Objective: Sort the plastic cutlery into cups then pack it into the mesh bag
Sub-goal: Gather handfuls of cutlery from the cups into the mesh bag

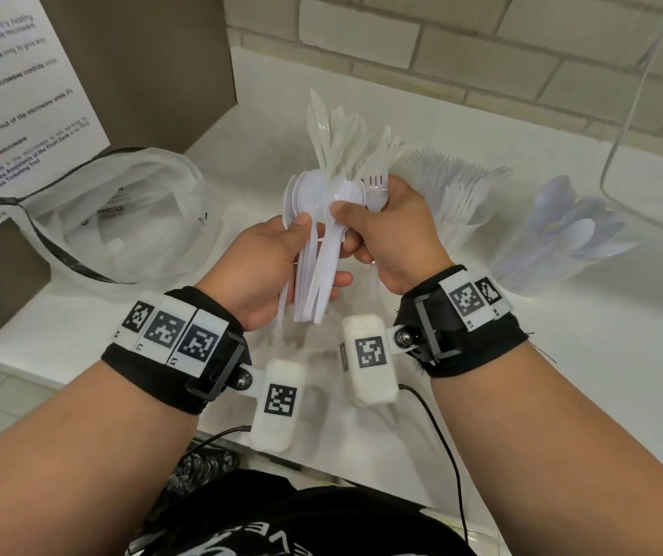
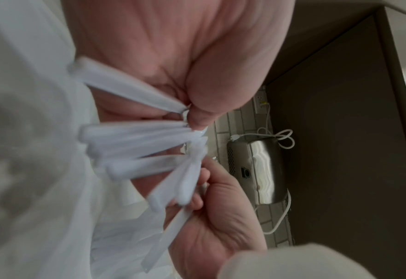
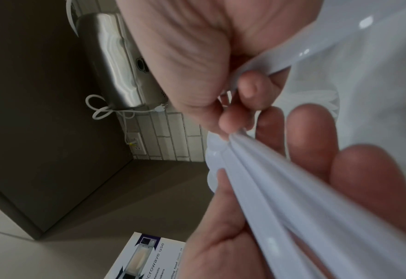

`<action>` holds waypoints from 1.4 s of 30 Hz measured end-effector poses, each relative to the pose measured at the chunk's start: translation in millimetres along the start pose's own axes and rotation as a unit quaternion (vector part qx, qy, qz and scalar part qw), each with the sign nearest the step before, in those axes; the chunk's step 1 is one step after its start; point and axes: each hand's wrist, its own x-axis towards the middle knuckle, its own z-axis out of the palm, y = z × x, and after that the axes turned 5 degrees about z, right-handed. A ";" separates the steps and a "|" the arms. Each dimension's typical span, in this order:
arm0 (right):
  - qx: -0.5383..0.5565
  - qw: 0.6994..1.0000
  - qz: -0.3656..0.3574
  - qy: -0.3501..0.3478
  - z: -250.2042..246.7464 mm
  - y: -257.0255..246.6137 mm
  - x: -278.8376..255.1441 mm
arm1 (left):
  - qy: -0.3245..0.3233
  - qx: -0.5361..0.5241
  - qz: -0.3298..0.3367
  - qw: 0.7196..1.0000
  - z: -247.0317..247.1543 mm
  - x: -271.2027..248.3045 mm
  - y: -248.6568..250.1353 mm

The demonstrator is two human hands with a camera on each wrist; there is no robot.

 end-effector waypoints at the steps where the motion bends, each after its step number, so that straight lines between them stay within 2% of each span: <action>1: -0.004 1.000 -0.004 0.001 1.2 0.5 -0.1 | -0.007 0.014 0.004 1.000 1.2 0.1 -0.5; 6: -0.002 1.000 -0.008 -0.002 4.7 3.0 -0.3 | -0.044 0.039 0.015 0.998 1.4 1.1 -3.0; 12: 0.023 0.999 0.024 -0.026 5.7 1.8 -0.9 | -0.004 0.055 0.013 0.998 -2.8 1.0 -5.7; 16: 0.033 0.998 0.041 -0.015 6.8 1.7 -0.1 | 0.015 0.018 0.002 1.000 -2.7 1.2 -8.0; 18: 0.042 0.999 0.025 0.007 5.4 1.3 0.8 | 0.022 0.014 0.008 1.000 -3.0 1.8 -8.4; 20: 0.040 0.997 -0.044 0.041 0.1 -3.8 3.1 | 0.027 0.015 0.011 0.999 -4.4 2.4 -7.5; 22: 0.045 0.984 -0.150 0.080 -12.0 -17.5 4.9 | 0.028 0.026 0.009 0.999 -5.8 3.1 -6.6; 26: 0.071 0.923 -0.357 0.128 -53.3 -53.1 4.1 | 0.011 0.028 0.011 1.000 -6.5 2.2 -4.9; 28: 0.076 0.897 -0.409 0.146 -73.3 -62.1 6.8 | 0.005 0.029 0.012 1.000 -5.3 2.1 -5.2; 30: 0.089 0.902 -0.390 0.164 -86.9 -60.5 16.2 | 0.001 0.034 0.013 0.999 -3.7 2.8 -6.2; 32: 0.075 0.929 -0.314 0.181 -94.0 -50.5 26.7 | -0.003 0.036 0.013 0.999 -1.2 3.6 -6.8; 34: -0.007 0.954 -0.227 0.197 -100.6 -36.2 36.5 | -0.008 0.037 0.011 0.999 1.1 4.4 -6.8; 36: -0.100 0.949 -0.196 0.226 -108.2 -24.4 42.0 | -0.013 0.043 0.008 0.999 2.9 5.3 -7.0; 39: -0.190 0.929 -0.200 0.248 -114.7 -18.7 41.7 | -0.015 0.048 0.005 0.999 5.3 6.7 -7.7; 42: -0.292 0.921 -0.155 0.207 -115.1 -14.1 40.4 | -0.018 0.051 0.004 0.999 7.9 7.2 -7.4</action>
